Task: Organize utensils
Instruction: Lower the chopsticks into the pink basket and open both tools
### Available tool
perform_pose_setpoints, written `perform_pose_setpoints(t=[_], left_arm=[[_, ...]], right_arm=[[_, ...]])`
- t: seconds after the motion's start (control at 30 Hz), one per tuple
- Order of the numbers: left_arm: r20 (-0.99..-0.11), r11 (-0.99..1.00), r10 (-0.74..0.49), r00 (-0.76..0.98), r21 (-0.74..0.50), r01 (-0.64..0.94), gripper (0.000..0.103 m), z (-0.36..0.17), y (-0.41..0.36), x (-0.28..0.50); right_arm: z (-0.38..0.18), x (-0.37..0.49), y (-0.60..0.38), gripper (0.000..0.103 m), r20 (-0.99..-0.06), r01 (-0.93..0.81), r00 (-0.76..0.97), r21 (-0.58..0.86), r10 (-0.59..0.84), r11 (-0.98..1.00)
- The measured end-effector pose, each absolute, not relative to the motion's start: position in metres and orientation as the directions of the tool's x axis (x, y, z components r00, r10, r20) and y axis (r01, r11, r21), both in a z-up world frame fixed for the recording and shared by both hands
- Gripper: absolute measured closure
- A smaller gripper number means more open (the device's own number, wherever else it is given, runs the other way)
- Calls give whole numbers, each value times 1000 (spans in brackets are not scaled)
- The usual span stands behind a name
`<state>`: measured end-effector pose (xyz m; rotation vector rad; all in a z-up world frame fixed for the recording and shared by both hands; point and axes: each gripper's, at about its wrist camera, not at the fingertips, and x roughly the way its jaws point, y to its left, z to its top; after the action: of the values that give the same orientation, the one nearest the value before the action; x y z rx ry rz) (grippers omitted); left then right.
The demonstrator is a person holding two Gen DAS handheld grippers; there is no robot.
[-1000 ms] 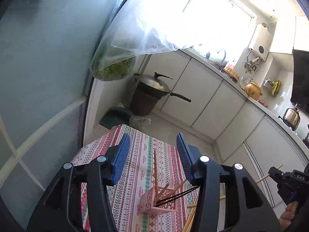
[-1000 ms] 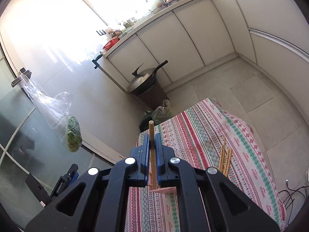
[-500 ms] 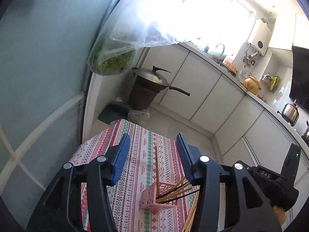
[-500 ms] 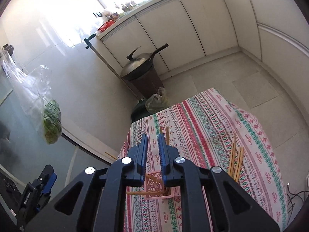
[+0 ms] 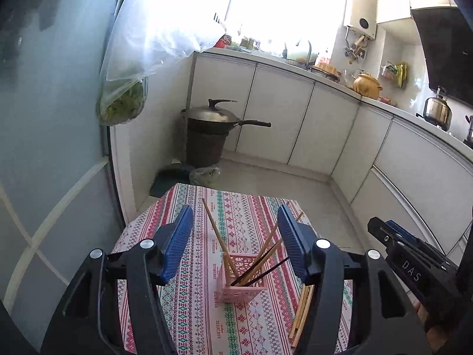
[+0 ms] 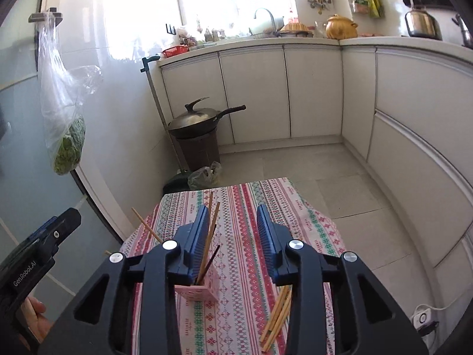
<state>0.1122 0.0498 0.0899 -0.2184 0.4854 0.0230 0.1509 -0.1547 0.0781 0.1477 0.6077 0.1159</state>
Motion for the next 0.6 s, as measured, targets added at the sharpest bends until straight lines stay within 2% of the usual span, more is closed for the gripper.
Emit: perform_pose_setpoints(t=[0.13, 0.27, 0.37, 0.53, 0.6], left_arm=[[-459, 983, -3, 888, -163, -81, 38, 82, 38, 95], [-477, 986, 0, 879, -147, -80, 37, 74, 33, 89], [-484, 986, 4, 875, -146, -85, 32, 68, 31, 83], [-504, 987, 8, 863, -136, -88, 30, 56, 27, 77], [-506, 987, 12, 862, -130, -90, 25, 53, 25, 74]], right_arm=[[75, 130, -151, 56, -538, -67, 836, 104, 112, 992], [69, 118, -152, 52, -541, -67, 835, 86, 103, 994], [64, 110, -154, 49, -546, -59, 833, 75, 90, 995], [52, 98, -159, 35, -562, -41, 825, 59, 67, 997], [46, 94, -162, 33, -568, -25, 822, 55, 52, 998]])
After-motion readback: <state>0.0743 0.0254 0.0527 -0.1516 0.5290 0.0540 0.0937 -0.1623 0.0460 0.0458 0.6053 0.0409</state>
